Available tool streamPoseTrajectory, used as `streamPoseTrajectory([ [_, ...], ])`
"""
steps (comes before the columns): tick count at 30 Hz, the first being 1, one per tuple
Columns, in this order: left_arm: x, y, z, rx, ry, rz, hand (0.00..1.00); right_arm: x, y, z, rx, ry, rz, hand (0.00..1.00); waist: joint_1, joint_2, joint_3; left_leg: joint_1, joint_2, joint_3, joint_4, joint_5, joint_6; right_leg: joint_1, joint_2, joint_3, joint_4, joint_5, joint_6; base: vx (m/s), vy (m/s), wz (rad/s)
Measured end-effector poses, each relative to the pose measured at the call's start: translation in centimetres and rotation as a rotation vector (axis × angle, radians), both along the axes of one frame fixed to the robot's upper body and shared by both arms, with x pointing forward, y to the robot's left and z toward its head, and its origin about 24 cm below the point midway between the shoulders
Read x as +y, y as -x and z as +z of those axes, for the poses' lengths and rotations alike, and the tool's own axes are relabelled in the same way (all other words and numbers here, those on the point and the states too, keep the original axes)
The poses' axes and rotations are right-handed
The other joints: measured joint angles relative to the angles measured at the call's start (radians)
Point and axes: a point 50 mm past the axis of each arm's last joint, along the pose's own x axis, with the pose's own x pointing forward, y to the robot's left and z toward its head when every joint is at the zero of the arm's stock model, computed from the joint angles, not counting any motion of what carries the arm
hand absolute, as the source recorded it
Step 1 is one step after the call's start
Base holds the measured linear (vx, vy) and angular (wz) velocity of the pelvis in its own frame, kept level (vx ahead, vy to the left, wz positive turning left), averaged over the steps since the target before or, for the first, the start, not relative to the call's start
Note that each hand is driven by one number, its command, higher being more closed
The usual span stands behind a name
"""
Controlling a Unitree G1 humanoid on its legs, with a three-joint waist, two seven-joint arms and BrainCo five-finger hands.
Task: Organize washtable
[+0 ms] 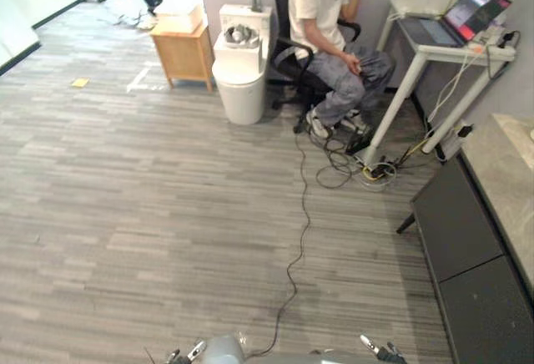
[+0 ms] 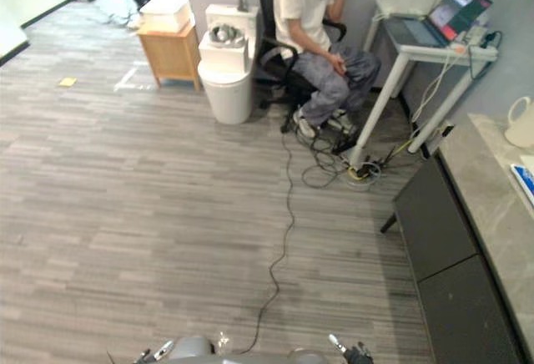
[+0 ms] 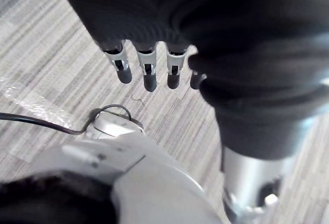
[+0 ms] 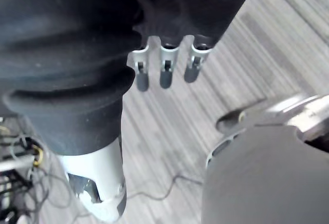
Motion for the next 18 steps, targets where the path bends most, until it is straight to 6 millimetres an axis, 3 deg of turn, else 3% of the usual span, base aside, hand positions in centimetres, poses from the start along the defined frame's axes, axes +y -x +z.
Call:
streamPoseTrajectory([
  [1, 0.3, 0.0, 0.1, -0.004, -0.013, 0.008, 0.0, 0.4, 0.3, -0.1, 0.003, -0.009, 0.003, 0.0, 0.001, -0.017, -0.014, 0.001, -0.013, 0.011, -0.011, -0.004, 0.001, 0.004, -0.011, 0.001, 0.005, 0.001, 0.001, 0.23, 0.324, -0.45],
  [2, 0.9, -0.2, 0.3, -0.016, -0.031, 0.011, 0.0, 1.0, 0.4, 0.0, -0.003, -0.016, 0.023, 0.0, 0.005, -0.047, -0.019, 0.012, -0.036, 0.034, -0.026, -0.014, 0.016, -0.009, -0.024, -0.003, 0.05, -0.008, -0.004, 0.25, 0.209, -0.25],
  [3, 1.1, -0.3, 0.4, -0.034, -0.035, 0.03, 0.0, 1.4, 0.7, -0.1, 0.004, -0.026, 0.021, 0.0, 0.014, -0.06, -0.021, 0.018, -0.054, 0.051, -0.026, -0.025, 0.036, -0.021, -0.038, -0.006, 0.064, -0.017, -0.017, 0.28, 0.227, -0.27],
  [6, 1.0, 0.0, 0.4, -0.026, -0.031, 0.037, 0.0, 1.5, 0.7, -0.1, 0.0, -0.03, 0.019, 0.0, 0.014, -0.06, -0.03, 0.048, -0.081, 0.107, 0.006, -0.04, 0.075, -0.022, -0.067, 0.057, 0.048, 0.007, -0.002, 0.19, 0.196, -0.46],
  [12, 1.0, 0.7, 0.1, 0.019, -0.027, 0.023, 0.0, 1.8, 0.4, -0.3, 0.012, -0.047, 0.029, 0.0, 0.009, -0.066, -0.067, 0.062, -0.084, 0.137, 0.001, -0.041, 0.077, -0.074, -0.074, 0.139, 0.006, 0.081, -0.003, 0.11, 0.08, -0.7],
  [18, 0.4, 0.7, -0.2, 0.061, -0.026, -0.092, 0.0, 0.5, -0.4, -0.2, 0.013, -0.017, 0.051, 0.0, 0.0, -0.03, -0.072, 0.109, -0.101, 0.147, -0.111, -0.03, 0.095, -0.205, -0.073, 0.159, 0.124, 0.113, -0.006, -0.01, 0.041, -0.6],
])
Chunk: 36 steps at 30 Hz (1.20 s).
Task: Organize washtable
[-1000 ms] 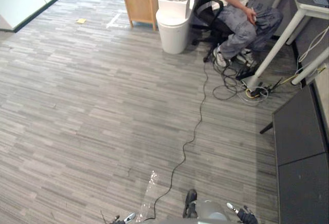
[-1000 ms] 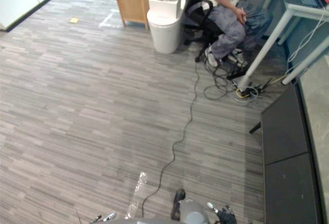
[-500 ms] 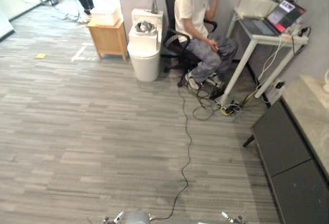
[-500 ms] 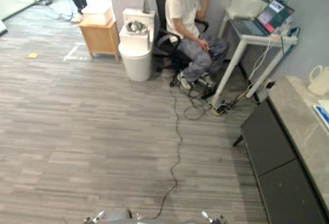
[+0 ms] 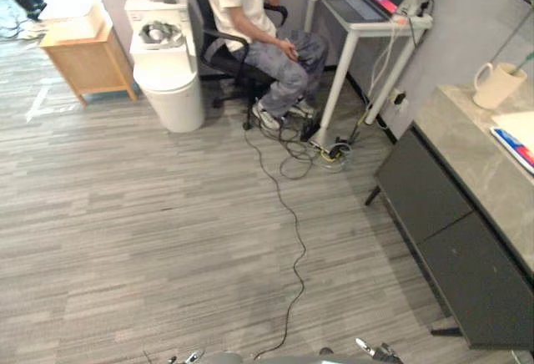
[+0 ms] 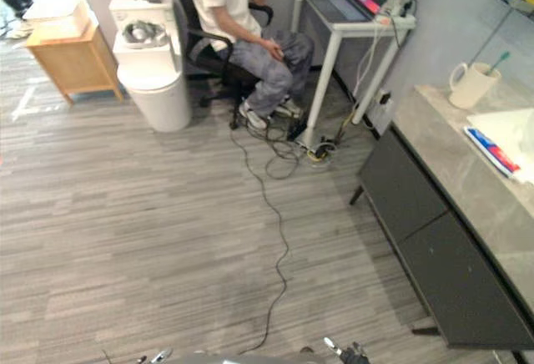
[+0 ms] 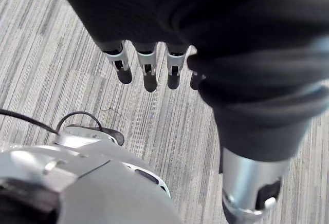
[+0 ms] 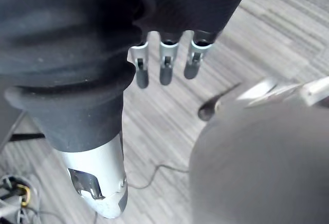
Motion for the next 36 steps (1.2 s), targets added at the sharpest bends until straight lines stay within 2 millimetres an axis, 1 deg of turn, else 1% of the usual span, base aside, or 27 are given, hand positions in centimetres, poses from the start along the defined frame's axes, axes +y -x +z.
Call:
streamPoseTrajectory([
  [2, -0.2, 0.0, 0.0, 0.01, -0.003, -0.038, 0.0, -0.3, 0.0, 0.1, -0.004, 0.007, -0.005, 0.0, -0.022, 0.012, 0.008, 0.044, -0.006, 0.001, -0.048, 0.005, 0.008, -0.041, 0.001, -0.002, 0.111, 0.0, 0.0, -0.06, 0.081, -0.11],
  [3, -0.2, 0.0, 0.0, 0.013, -0.004, -0.053, 0.0, -0.3, 0.0, 0.1, -0.005, 0.008, -0.012, 0.0, -0.024, 0.016, 0.013, 0.076, -0.015, 0.007, -0.085, 0.008, 0.013, -0.082, -0.003, -0.005, 0.204, 0.0, -0.001, -0.09, 0.083, -0.2],
  [4, -0.1, -0.2, 0.0, 0.007, -0.005, -0.054, 0.0, -0.3, -0.1, 0.1, -0.016, 0.007, -0.023, 0.0, -0.024, 0.019, 0.022, 0.1, -0.018, 0.025, -0.116, 0.017, 0.026, -0.12, -0.017, -0.032, 0.296, 0.012, -0.017, -0.12, 0.057, -0.24],
  [5, -0.2, -0.2, 0.0, 0.007, -0.005, -0.057, 0.0, -0.4, -0.1, 0.2, -0.018, 0.008, -0.026, 0.0, -0.026, 0.02, 0.023, 0.112, -0.02, 0.029, -0.128, 0.018, 0.029, -0.134, -0.024, -0.06, 0.329, 0.024, -0.032, -0.15, 0.039, -0.27],
  [6, -0.3, -0.2, 0.0, 0.011, -0.003, -0.071, 0.0, -0.5, -0.1, 0.3, -0.027, 0.011, -0.038, 0.0, -0.029, 0.026, 0.024, 0.132, -0.017, 0.045, -0.149, 0.017, 0.03, -0.149, -0.045, -0.133, 0.372, 0.043, -0.059, -0.12, 0.027, -0.2],
  [8, -0.2, 0.0, 0.0, 0.016, -0.002, -0.075, 0.0, -0.6, -0.4, 0.5, -0.055, 0.015, -0.059, 0.0, -0.04, 0.025, 0.025, 0.147, -0.019, 0.054, -0.167, 0.024, 0.041, -0.169, -0.081, -0.252, 0.448, 0.041, -0.063, -0.07, 0.045, -0.12],
  [9, -0.3, 0.1, -0.1, 0.021, 0.0, -0.077, 0.0, -0.6, -0.4, 0.5, -0.058, 0.013, -0.066, 0.0, -0.049, 0.027, 0.028, 0.15, -0.018, 0.051, -0.171, 0.023, 0.04, -0.169, -0.084, -0.297, 0.443, 0.042, -0.06, -0.01, 0.03, -0.08],
  [10, -0.3, 0.1, -0.1, 0.021, 0.002, -0.079, 0.0, -0.6, -0.5, 0.5, -0.058, 0.012, -0.066, 0.0, -0.049, 0.029, 0.029, 0.15, -0.017, 0.052, -0.174, 0.023, 0.037, -0.166, -0.084, -0.307, 0.43, 0.04, -0.057, 0.04, 0.01, -0.11],
  [11, -0.3, 0.0, -0.1, 0.023, 0.005, -0.082, 0.0, -0.6, -0.5, 0.5, -0.061, 0.011, -0.066, 0.0, -0.052, 0.032, 0.032, 0.154, -0.013, 0.052, -0.184, 0.032, 0.034, -0.15, -0.073, -0.317, 0.391, 0.029, -0.041, 0.11, -0.01, -0.16],
  [12, -0.4, -0.1, -0.1, 0.021, 0.008, -0.084, 0.0, -0.6, -0.7, 0.5, -0.065, 0.009, -0.066, 0.0, -0.053, 0.035, 0.046, 0.167, -0.005, 0.051, -0.191, 0.049, 0.037, -0.132, -0.066, -0.336, 0.368, 0.025, -0.035, 0.12, -0.028, -0.15],
  [13, -0.4, -0.2, -0.1, 0.019, 0.009, -0.088, 0.0, -0.6, -1.0, 0.5, -0.071, 0.009, -0.065, 0.0, -0.053, 0.036, 0.066, 0.177, -0.001, 0.049, -0.195, 0.05, 0.035, -0.147, -0.065, -0.346, 0.396, 0.024, -0.036, 0.11, -0.051, -0.09],
  [14, -0.5, -0.8, -0.1, 0.01, 0.013, -0.098, 0.0, -0.9, -1.7, 0.7, -0.091, 0.013, -0.068, 0.0, -0.062, 0.047, 0.087, 0.183, 0.026, 0.052, -0.199, 0.051, 0.03, -0.154, -0.03, -0.357, 0.35, -0.062, -0.021, 0.06, -0.077, -0.04],
  [15, -0.4, -0.7, -0.1, 0.008, 0.019, -0.104, 0.0, -0.7, -1.9, 0.7, -0.095, 0.007, -0.062, 0.0, -0.066, 0.043, 0.092, 0.184, 0.045, 0.056, -0.199, 0.047, 0.017, -0.155, 0.013, -0.366, 0.241, -0.074, -0.022, 0.11, -0.14, 0.05],
  [16, 0.0, -0.6, 0.0, 0.01, 0.014, -0.107, 0.0, -0.4, -1.9, 0.6, -0.095, -0.002, -0.065, 0.0, -0.071, 0.022, 0.101, 0.198, 0.044, 0.061, -0.202, 0.041, -0.004, -0.147, 0.039, -0.388, 0.136, -0.036, -0.02, 0.13, -0.159, 0.06],
  [17, 0.3, -0.5, 0.1, 0.013, 0.004, -0.106, 0.0, 0.0, -1.8, 0.5, -0.092, -0.012, -0.066, 0.0, -0.068, 0.002, 0.101, 0.206, 0.03, 0.063, -0.204, 0.036, -0.014, -0.143, 0.038, -0.397, 0.086, 0.02, -0.017, 0.14, -0.173, 0.0],
  [18, 0.8, -0.2, 0.1, 0.024, -0.009, -0.106, 0.0, 0.6, -1.6, 0.4, -0.086, -0.029, -0.07, 0.0, -0.064, -0.032, 0.104, 0.22, 0.002, 0.067, -0.208, 0.023, -0.033, -0.127, 0.028, -0.438, 0.046, 0.054, -0.099, 0.15, -0.212, -0.23],
  [19, -0.2, -0.2, -0.1, 0.027, 0.017, -0.107, 0.0, 0.0, -2.0, 0.6, -0.097, -0.013, -0.064, 0.0, -0.055, 0.001, 0.112, 0.225, 0.028, 0.079, -0.212, 0.009, -0.045, -0.123, 0.054, -0.458, 0.043, 0.048, -0.083, 0.15, -0.205, -0.3],
  [20, -0.5, -0.4, -0.1, 0.025, 0.025, -0.105, 0.0, -0.4, -2.2, 0.7, -0.105, -0.001, -0.059, 0.0, -0.058, 0.014, 0.114, 0.235, 0.038, 0.087, -0.213, 0.0, -0.057, -0.127, 0.069, -0.472, 0.032, 0.011, -0.105, 0.22, -0.191, -0.37],
  [22, -1.3, -0.5, -0.3, 0.021, 0.048, -0.081, 0.0, -1.2, -2.2, 0.8, -0.106, 0.017, -0.073, 0.0, -0.057, 0.056, 0.113, 0.246, 0.075, 0.095, -0.23, -0.011, -0.073, -0.121, 0.092, -0.524, 0.038, -0.021, -0.112, 0.21, -0.108, -0.24],
  [25, -1.5, -0.3, -0.3, 0.027, 0.065, -0.096, 0.0, -1.2, -2.2, 0.8, -0.106, 0.018, -0.083, 0.0, -0.078, 0.071, 0.107, 0.272, 0.125, 0.088, -0.238, -0.009, -0.081, -0.103, 0.132, -0.546, 0.06, -0.073, -0.112, 0.19, -0.097, 0.05],
  [27, -1.4, -0.4, -0.3, 0.024, 0.064, -0.109, 0.0, -1.2, -2.1, 0.8, -0.102, 0.019, -0.081, 0.0, -0.076, 0.071, 0.106, 0.278, 0.134, 0.085, -0.221, 0.011, -0.113, -0.085, 0.138, -0.552, 0.063, -0.094, -0.111, 0.19, -0.044, 0.13],
  [29, -1.4, -0.5, -0.3, 0.023, 0.063, -0.115, 0.0, -1.2, -2.1, 0.8, -0.101, 0.019, -0.077, 0.0, -0.076, 0.068, 0.103, 0.259, 0.134, 0.08, -0.142, 0.013, -0.117, -0.054, 0.132, -0.554, 0.043, -0.102, -0.104, 0.17, -0.013, 0.08],
  [31, -1.4, -0.7, -0.2, 0.018, 0.058, -0.125, 0.0, -1.2, -2.0, 0.8, -0.095, 0.021, -0.073, 0.0, -0.076, 0.066, 0.099, 0.224, 0.137, 0.077, -0.021, 0.012, -0.119, -0.005, 0.127, -0.554, 0.004, -0.095, -0.106, 0.23, -0.003, 0.05],
  [32, -1.3, -0.8, -0.2, 0.012, 0.056, -0.125, 0.0, -1.2, -1.9, 0.7, -0.087, 0.025, -0.06, 0.0, -0.076, 0.066, 0.094, 0.198, 0.143, 0.076, 0.069, 0.014, -0.128, 0.025, 0.127, -0.551, -0.015, -0.093, -0.107, 0.3, 0.007, -0.08],
  [34, -1.2, -0.8, -0.2, 0.01, 0.051, -0.111, 0.0, -1.1, -1.6, 0.6, -0.071, 0.028, -0.04, 0.0, -0.074, 0.064, 0.088, 0.135, 0.163, 0.075, 0.263, 0.037, -0.169, 0.068, 0.129, -0.533, -0.048, -0.092, -0.107, 0.25, 0.029, -0.27],
  [35, -1.1, -0.7, -0.2, 0.003, 0.052, -0.07, 0.0, -1.0, -1.6, 0.6, -0.069, 0.027, -0.031, 0.0, -0.063, 0.048, 0.095, 0.075, 0.176, 0.065, 0.409, 0.04, -0.219, 0.097, 0.127, -0.491, -0.07, -0.093, -0.107, 0.23, 0.092, -0.79],
  [36, -1.2, -0.8, -0.2, -0.009, 0.059, -0.043, 0.0, -1.0, -1.5, 0.6, -0.065, 0.026, -0.035, 0.0, -0.039, 0.047, 0.096, 0.05, 0.173, 0.062, 0.489, -0.026, -0.209, 0.128, 0.126, -0.439, -0.093, -0.091, -0.106, 0.27, 0.125, -0.96],
])
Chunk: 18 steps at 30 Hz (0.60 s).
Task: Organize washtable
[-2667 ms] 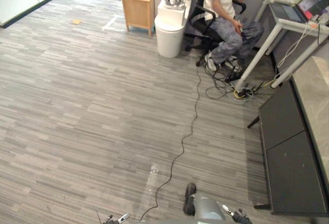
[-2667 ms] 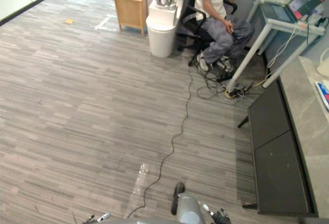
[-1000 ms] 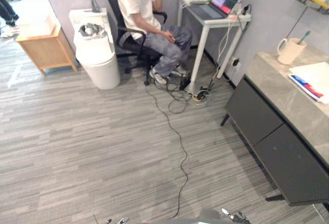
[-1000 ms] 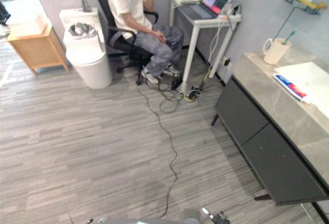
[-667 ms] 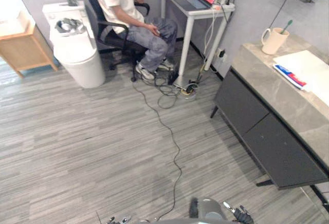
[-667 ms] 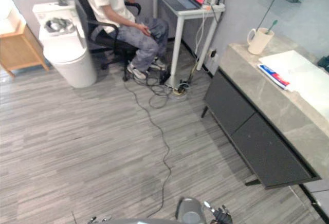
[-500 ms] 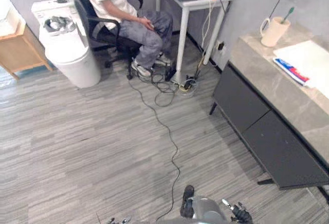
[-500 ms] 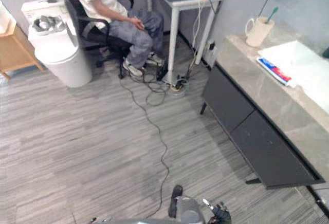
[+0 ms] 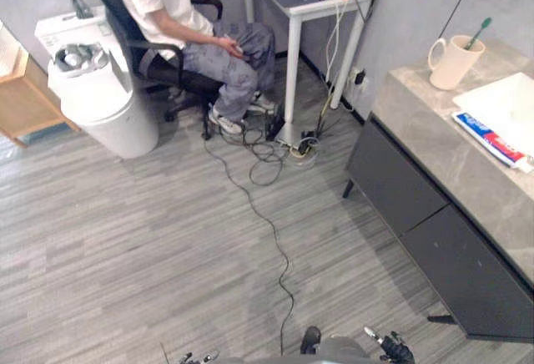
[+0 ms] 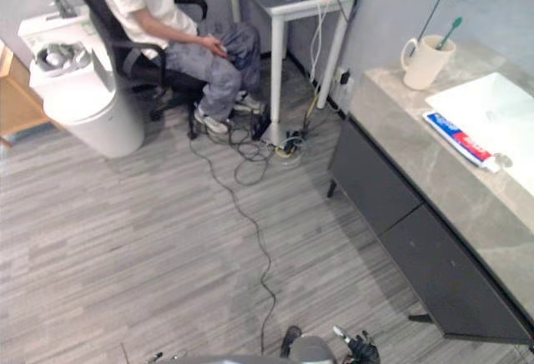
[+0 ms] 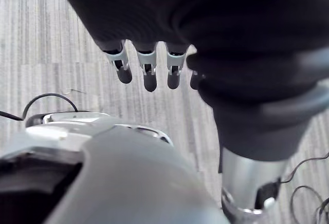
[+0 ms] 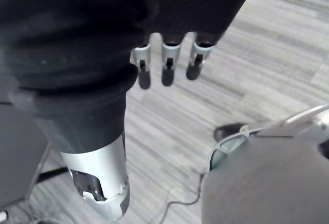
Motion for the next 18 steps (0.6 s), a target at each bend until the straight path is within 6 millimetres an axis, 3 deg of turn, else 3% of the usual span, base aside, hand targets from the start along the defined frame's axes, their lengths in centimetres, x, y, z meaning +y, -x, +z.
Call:
streamPoseTrajectory([
  [1, 0.0, -0.1, 0.0, -0.009, 0.004, 0.021, 0.0, 0.1, 0.3, -0.1, 0.015, -0.003, -0.003, 0.0, 0.01, -0.001, 0.0, -0.007, -0.001, 0.005, 0.02, -0.031, 0.012, 0.016, -0.001, 0.024, -0.006, 0.0, 0.001, 0.23, 0.172, -1.16],
  [3, 0.2, 0.2, 0.1, -0.033, 0.007, 0.09, 0.0, 0.4, 0.6, -0.3, 0.033, -0.016, -0.002, 0.0, 0.024, -0.02, 0.001, -0.055, -0.018, 0.011, 0.038, -0.094, 0.092, 0.073, -0.02, 0.124, -0.026, -0.004, 0.009, 0.2, 0.23, -1.2],
  [4, 0.4, 0.2, 0.2, -0.042, 0.006, 0.106, 0.0, 0.6, 0.6, -0.4, 0.04, -0.024, -0.002, 0.0, 0.024, -0.027, 0.001, -0.078, -0.019, 0.009, 0.026, -0.099, 0.101, 0.076, -0.028, 0.151, -0.026, -0.005, 0.012, 0.18, 0.285, -1.36],
  [6, 0.9, 0.1, 0.3, -0.058, 0.0, 0.146, 0.0, 1.0, 0.8, -0.6, 0.048, -0.038, -0.003, 0.0, 0.02, -0.049, 0.004, -0.155, -0.047, -0.109, -0.129, -0.097, 0.101, 0.074, -0.07, 0.271, -0.029, -0.02, 0.061, 0.14, 0.37, -1.46],
  [7, 0.9, 0.2, 0.3, -0.058, -0.003, 0.151, 0.0, 0.9, 1.2, -0.6, 0.058, -0.038, -0.008, 0.0, 0.018, -0.047, 0.002, -0.154, -0.052, -0.155, -0.207, -0.093, 0.1, 0.072, -0.077, 0.3, -0.027, -0.026, 0.081, 0.1, 0.476, -1.45],
  [8, 1.0, 0.1, 0.3, -0.062, 0.001, 0.179, 0.0, 0.1, 1.8, -0.6, 0.073, -0.018, -0.01, 0.0, 0.018, -0.029, 0.0, -0.139, -0.046, -0.216, -0.324, -0.017, 0.076, 0.074, -0.079, 0.361, -0.029, -0.035, 0.118, 0.14, 0.499, -1.22],
  [9, 1.2, 0.0, 0.3, -0.058, -0.006, 0.179, 0.0, 0.3, 2.7, -0.7, 0.101, -0.029, -0.011, 0.0, 0.013, -0.025, -0.005, -0.109, -0.064, -0.175, -0.349, -0.023, 0.102, 0.084, -0.095, 0.384, -0.037, -0.033, 0.149, 0.21, 0.497, -1.25],
  [10, 1.7, -0.4, 0.5, -0.08, -0.007, 0.179, 0.0, 0.7, 3.7, -0.9, 0.117, -0.052, -0.016, 0.0, -0.001, -0.03, -0.022, -0.081, -0.055, -0.14, -0.371, -0.027, 0.079, 0.046, -0.063, 0.357, 0.063, -0.043, 0.134, 0.3, 0.363, -0.82],
  [11, 1.6, -0.8, 0.6, -0.102, -0.011, 0.182, 0.0, 0.8, 4.2, -1.0, 0.135, -0.055, -0.02, 0.0, -0.008, -0.038, -0.024, -0.082, -0.063, -0.163, -0.332, -0.003, 0.113, 0.022, -0.034, 0.364, 0.128, -0.047, 0.115, 0.26, 0.196, -0.54],
  [12, 1.7, -1.3, 0.7, -0.125, -0.019, 0.191, 0.0, 1.1, 4.6, -1.0, 0.147, -0.064, -0.025, 0.0, -0.008, -0.051, -0.026, -0.103, -0.077, -0.192, -0.285, -0.003, 0.112, 0.014, -0.022, 0.377, 0.137, -0.048, 0.106, 0.24, 0.148, -0.71],
  [13, 1.9, -3.0, 1.2, -0.191, -0.025, 0.206, 0.0, 1.5, 4.7, -1.1, 0.157, -0.075, -0.028, 0.0, 0.01, -0.079, -0.018, -0.23, -0.135, -0.284, -0.055, -0.019, 0.118, 0.024, -0.059, 0.385, 0.113, -0.038, 0.047, 0.12, 0.118, -0.88],
  [14, 1.5, -3.8, 1.2, -0.21, -0.015, 0.204, 0.0, 1.4, 4.4, -1.1, 0.15, -0.072, -0.027, 0.0, 0.016, -0.073, -0.021, -0.269, -0.178, -0.369, -0.057, -0.055, 0.143, 0.022, -0.08, 0.422, 0.086, -0.038, 0.056, 0.13, 0.208, -1.27],
  [15, 0.0, -4.7, 1.1, -0.217, 0.023, 0.186, 0.0, 0.3, 3.8, -0.9, 0.135, -0.046, -0.031, 0.0, 0.012, -0.019, -0.012, -0.245, -0.155, -0.45, -0.242, -0.009, 0.157, 0.036, -0.054, 0.452, 0.051, -0.012, 0.091, 0.1, 0.388, -1.41],
  [16, -0.4, -4.8, 0.9, -0.203, 0.03, 0.165, 0.0, 0.4, 3.1, -0.9, 0.119, -0.051, -0.037, 0.0, 0.018, -0.026, 0.001, -0.216, -0.177, -0.382, -0.233, -0.027, 0.159, 0.034, -0.097, 0.503, 0.034, -0.015, 0.119, 0.11, 0.388, -1.29],
  [18, -0.4, -5.0, 1.0, -0.198, 0.023, 0.122, 0.0, 0.4, 2.8, -0.9, 0.107, -0.053, -0.033, 0.0, 0.013, -0.036, -0.01, -0.183, -0.171, -0.296, -0.238, -0.054, 0.198, 0.018, -0.116, 0.543, 0.035, 0.023, 0.135, 0.05, 0.325, -1.31],
])
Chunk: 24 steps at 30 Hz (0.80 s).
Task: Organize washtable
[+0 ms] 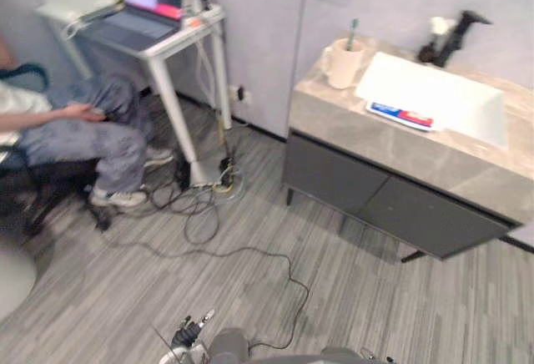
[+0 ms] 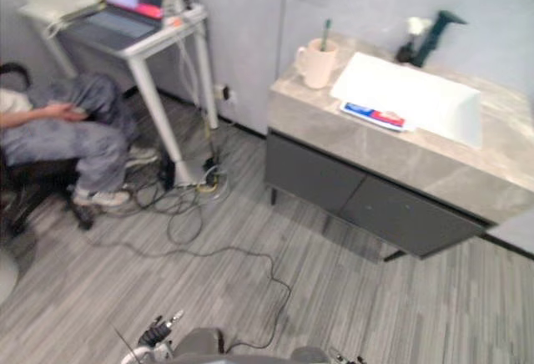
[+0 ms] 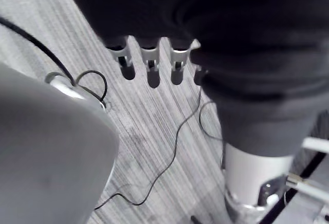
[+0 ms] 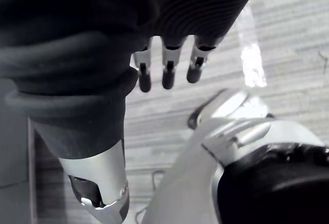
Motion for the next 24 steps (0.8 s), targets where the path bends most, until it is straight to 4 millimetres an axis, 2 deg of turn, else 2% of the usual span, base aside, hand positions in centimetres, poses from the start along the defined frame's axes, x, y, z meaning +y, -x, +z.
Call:
streamPoseTrajectory([
  [2, 0.1, 0.5, -0.2, 0.034, -0.019, -0.052, 0.0, 0.4, 0.2, -0.1, 0.009, -0.011, -0.006, 0.0, -0.003, -0.001, -0.027, 0.016, 0.0, 0.065, -0.039, -0.019, 0.004, -0.042, -0.013, 0.034, -0.001, 0.035, 0.007, -0.01, 0.222, -1.23],
  [3, 0.1, 0.6, -0.3, 0.054, -0.035, -0.104, 0.0, 0.5, 0.3, -0.1, 0.009, -0.015, -0.023, 0.0, -0.016, -0.001, -0.042, 0.031, 0.005, 0.102, -0.073, -0.02, 0.005, -0.073, -0.012, 0.036, -0.001, 0.071, 0.008, 0.01, 0.153, -0.98],
  [6, -0.5, 0.9, -0.5, 0.091, -0.055, -0.224, 0.0, 0.3, 0.6, -0.1, 0.017, -0.009, -0.03, 0.0, -0.027, 0.011, -0.077, 0.076, 0.009, 0.188, -0.18, -0.016, 0.015, -0.164, 0.007, 0.073, 0.02, 0.157, -0.009, 0.02, 0.118, -1.12],
  [8, -0.9, 1.0, -0.5, 0.103, -0.063, -0.279, 0.0, 0.2, 1.0, -0.1, 0.027, -0.007, -0.032, 0.0, -0.037, 0.018, -0.087, 0.102, -0.004, 0.205, -0.239, 0.01, 0.035, -0.205, 0.009, 0.062, 0.061, 0.169, -0.011, 0.08, 0.113, -0.6],
  [9, -1.2, 1.2, -0.6, 0.112, -0.062, -0.309, 0.0, 0.1, 1.6, -0.2, 0.042, -0.008, -0.043, 0.0, -0.054, 0.022, -0.086, 0.128, -0.014, 0.204, -0.274, 0.024, 0.038, -0.219, 0.009, 0.057, 0.106, 0.169, -0.011, 0.11, 0.108, -0.16],
  [10, -1.3, 1.3, -0.7, 0.118, -0.056, -0.315, 0.0, 0.1, 1.8, -0.2, 0.044, -0.008, -0.05, 0.0, -0.056, 0.027, -0.087, 0.143, -0.02, 0.204, -0.29, 0.031, 0.04, -0.23, 0.009, 0.056, 0.137, 0.169, -0.011, 0.12, 0.095, 0.04],
  [12, -2.0, 1.5, -0.9, 0.128, -0.03, -0.332, 0.0, -0.6, 2.8, -0.1, 0.057, 0.006, -0.111, 0.0, -0.053, 0.062, -0.072, 0.223, -0.046, 0.208, -0.354, 0.064, 0.07, -0.273, -0.008, 0.002, 0.307, 0.168, -0.013, 0.13, 0.118, 0.06],
  [13, -2.4, 1.6, -0.9, 0.131, -0.02, -0.337, 0.0, -0.7, 2.9, -0.1, 0.056, 0.007, -0.126, 0.0, -0.053, 0.066, -0.069, 0.241, -0.057, 0.209, -0.366, 0.072, 0.078, -0.284, -0.021, -0.023, 0.35, 0.168, -0.014, 0.13, 0.129, 0.13],
  [14, -2.5, 1.6, -1.0, 0.139, -0.015, -0.34, 0.0, -1.2, 3.0, 0.0, 0.05, 0.017, -0.156, 0.0, -0.054, 0.07, -0.065, 0.273, -0.077, 0.212, -0.385, 0.078, 0.086, -0.3, -0.061, -0.091, 0.419, 0.168, -0.016, 0.15, 0.134, 0.13],
  [15, -2.9, 1.6, -1.0, 0.138, -0.005, -0.341, 0.0, -1.3, 3.0, 0.0, 0.047, 0.016, -0.173, 0.0, -0.054, 0.079, -0.06, 0.291, -0.089, 0.21, -0.385, 0.079, 0.087, -0.304, -0.092, -0.151, 0.46, 0.168, -0.037, 0.18, 0.137, 0.11],
  [16, -2.9, 1.6, -1.0, 0.139, -0.007, -0.355, 0.0, -1.4, 3.1, 0.1, 0.044, 0.018, -0.191, 0.0, -0.054, 0.091, -0.053, 0.314, -0.09, 0.204, -0.393, 0.076, 0.09, -0.313, -0.101, -0.208, 0.512, 0.138, -0.07, 0.15, 0.089, 0.04],
  [17, -2.8, 1.6, -1.0, 0.141, -0.009, -0.367, 0.0, -1.4, 3.0, 0.1, 0.042, 0.018, -0.195, 0.0, -0.055, 0.092, -0.053, 0.326, -0.087, 0.197, -0.403, 0.075, 0.097, -0.318, -0.092, -0.228, 0.536, 0.103, -0.064, 0.19, 0.018, 0.01],
  [18, -2.6, 1.6, -1.0, 0.145, -0.013, -0.386, 0.0, -1.4, 2.5, 0.1, 0.029, 0.014, -0.191, 0.0, -0.056, 0.093, -0.05, 0.349, -0.075, 0.177, -0.422, 0.064, 0.123, -0.335, -0.054, -0.26, 0.582, -0.008, -0.065, 0.2, -0.044, 0.04],
  [19, -2.5, 1.2, -0.9, 0.141, -0.018, -0.401, 0.0, -1.3, 1.9, 0.1, 0.016, 0.01, -0.187, 0.0, -0.059, 0.101, -0.04, 0.354, -0.054, 0.177, -0.42, 0.064, 0.123, -0.353, 0.002, -0.284, 0.593, -0.092, -0.064, 0.19, -0.069, 0.11],
  [20, -2.7, 0.9, -0.9, 0.135, -0.02, -0.418, 0.0, -1.3, 1.5, 0.1, 0.004, 0.012, -0.173, 0.0, -0.064, 0.101, -0.024, 0.359, -0.036, 0.176, -0.42, 0.064, 0.122, -0.356, 0.042, -0.311, 0.56, -0.119, -0.064, 0.15, -0.088, 0.15],
  [22, -2.7, 0.4, -0.8, 0.119, -0.016, -0.43, 0.0, -1.1, 0.3, 0.3, -0.038, 0.013, -0.151, 0.0, -0.075, 0.091, 0.001, 0.369, -0.013, 0.176, -0.42, 0.063, 0.121, -0.379, 0.094, -0.326, 0.455, -0.128, -0.064, 0.18, -0.125, 0.13],
  [23, -2.9, 0.3, -0.7, 0.116, -0.015, -0.447, 0.0, -1.1, -0.7, 0.4, -0.063, 0.013, -0.126, 0.0, -0.08, 0.09, 0.011, 0.371, 0.002, 0.179, -0.422, 0.053, 0.104, -0.396, 0.117, -0.316, 0.346, -0.113, -0.055, 0.21, -0.136, 0.01],
  [24, -2.9, 0.1, -0.7, 0.114, -0.016, -0.453, 0.0, -1.0, -1.0, 0.5, -0.072, 0.013, -0.119, 0.0, -0.079, 0.085, 0.014, 0.378, 0.008, 0.188, -0.425, 0.043, 0.088, -0.407, 0.122, -0.305, 0.253, -0.074, -0.061, 0.34, -0.2, -0.06],
])
